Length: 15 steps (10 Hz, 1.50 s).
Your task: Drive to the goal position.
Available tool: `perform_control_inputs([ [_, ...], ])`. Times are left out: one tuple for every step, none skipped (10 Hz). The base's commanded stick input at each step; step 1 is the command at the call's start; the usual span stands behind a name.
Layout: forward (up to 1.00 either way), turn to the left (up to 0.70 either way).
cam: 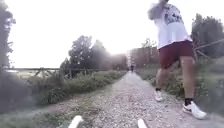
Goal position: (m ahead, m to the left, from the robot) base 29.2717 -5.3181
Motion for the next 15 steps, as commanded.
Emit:
perform_control_inputs([
  [0.0, 0.0],
  [0.0, 0.0],
  [0.32, 0.0],
  [1.0, 0.0],
  [1.0, 0.0],
  [1.0, 0.0],
  [1.0, 0.0],
  [1.0, 0.0],
  [1.0, 0.0],
  [1.0, 0.0],
  [1.0, 0.0],
  [1.0, 0.0],
  [1.0, 0.0],
  [1.0, 0.0],
  [1.0, 0.0],
])
